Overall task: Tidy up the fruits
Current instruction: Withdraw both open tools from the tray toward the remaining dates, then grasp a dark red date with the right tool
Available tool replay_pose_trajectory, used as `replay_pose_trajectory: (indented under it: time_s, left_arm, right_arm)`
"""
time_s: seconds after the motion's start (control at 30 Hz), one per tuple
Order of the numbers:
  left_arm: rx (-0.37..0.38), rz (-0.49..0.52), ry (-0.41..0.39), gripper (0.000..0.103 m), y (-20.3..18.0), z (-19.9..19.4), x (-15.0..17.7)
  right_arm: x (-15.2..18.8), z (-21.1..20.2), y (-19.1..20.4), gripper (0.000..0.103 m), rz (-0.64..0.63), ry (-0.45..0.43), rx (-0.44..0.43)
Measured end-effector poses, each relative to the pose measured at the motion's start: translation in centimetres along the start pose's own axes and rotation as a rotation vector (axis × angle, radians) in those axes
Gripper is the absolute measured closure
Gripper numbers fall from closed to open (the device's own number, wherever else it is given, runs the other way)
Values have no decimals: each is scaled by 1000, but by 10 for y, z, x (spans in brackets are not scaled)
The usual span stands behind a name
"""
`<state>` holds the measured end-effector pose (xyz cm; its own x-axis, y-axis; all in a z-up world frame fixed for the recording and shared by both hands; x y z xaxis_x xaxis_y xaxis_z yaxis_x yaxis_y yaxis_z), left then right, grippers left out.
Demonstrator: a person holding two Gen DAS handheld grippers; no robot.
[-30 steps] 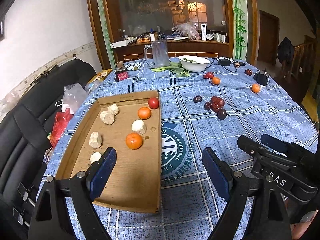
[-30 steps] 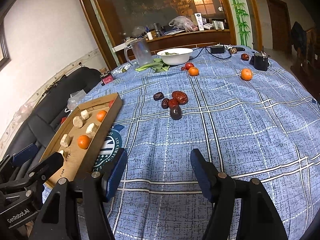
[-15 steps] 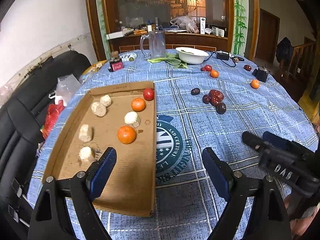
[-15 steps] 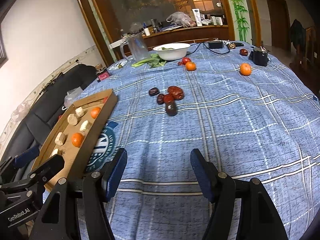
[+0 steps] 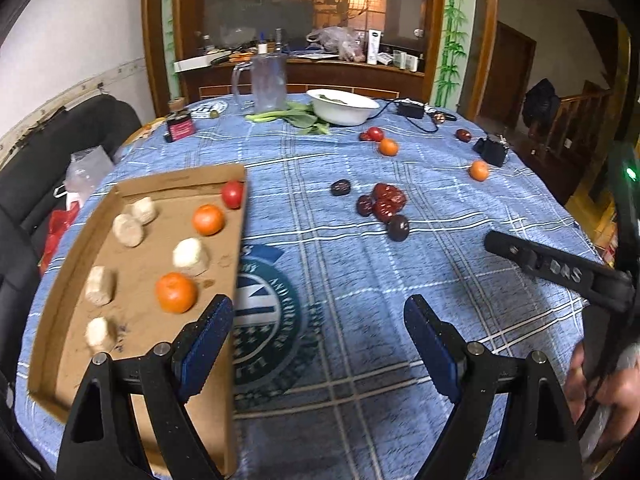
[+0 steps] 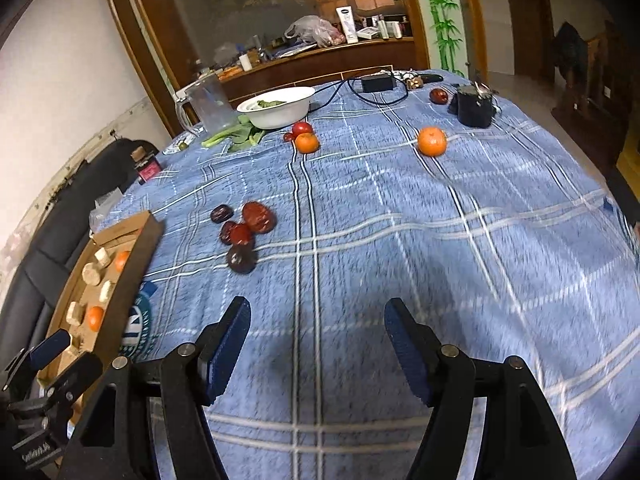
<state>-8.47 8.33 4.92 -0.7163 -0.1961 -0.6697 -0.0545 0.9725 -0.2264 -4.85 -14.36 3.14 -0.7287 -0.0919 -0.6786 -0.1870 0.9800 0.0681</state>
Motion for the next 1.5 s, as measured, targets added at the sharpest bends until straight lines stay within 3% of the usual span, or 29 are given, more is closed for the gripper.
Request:
replay_pose_trajectory:
  time_s: [0.2,0.47,0.57,0.63,0.73,0.87,1.0,1.17,1.5]
  left_arm:
    - [28,-32,29,16,1,14,-4]
    - [18,-29,59,16,3,23,-4]
    - [23,-23,63,16,2,24,-4]
    - [29,-24,66,16,2,24,-4]
    - [47,-40,74,16,3,25,-4]
    - [62,-55,89,16,0,30,-4]
    - [72,-36,107,16,-13,34,-1]
    - [86,-4,127,17,-32,42,0]
    - [134,-1,153,21,-61,93,-23]
  right_arm:
    - [-45,45,-4,30,-26,50,-78]
    - [-89,117,31,30,-109,112,-82]
    - [-86,131,39,47,-153,167,-54]
    - [-81,126,30,55,-145,184,-3]
    - [-72,108,1,55,-85,179,52]
    - [-53,83,-47,55,48,169,66]
    - [-43,65,-77,55,138,96,57]
    - [-40,72,-71,55,120,72,1]
    - [-35,72,-56,54,12,99,38]
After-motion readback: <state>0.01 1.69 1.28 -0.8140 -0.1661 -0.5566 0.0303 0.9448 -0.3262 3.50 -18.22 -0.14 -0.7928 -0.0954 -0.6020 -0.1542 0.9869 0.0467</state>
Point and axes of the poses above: each gripper's, at about its wrist camera, not at the fingertips, and z roughly the way its jaws point, y to its left, x to its underside, the point moved 3 cm from there along z, roughly the way its jaws point, and after that the axes turned 15 degrees about -z, right-handed, at the moved point
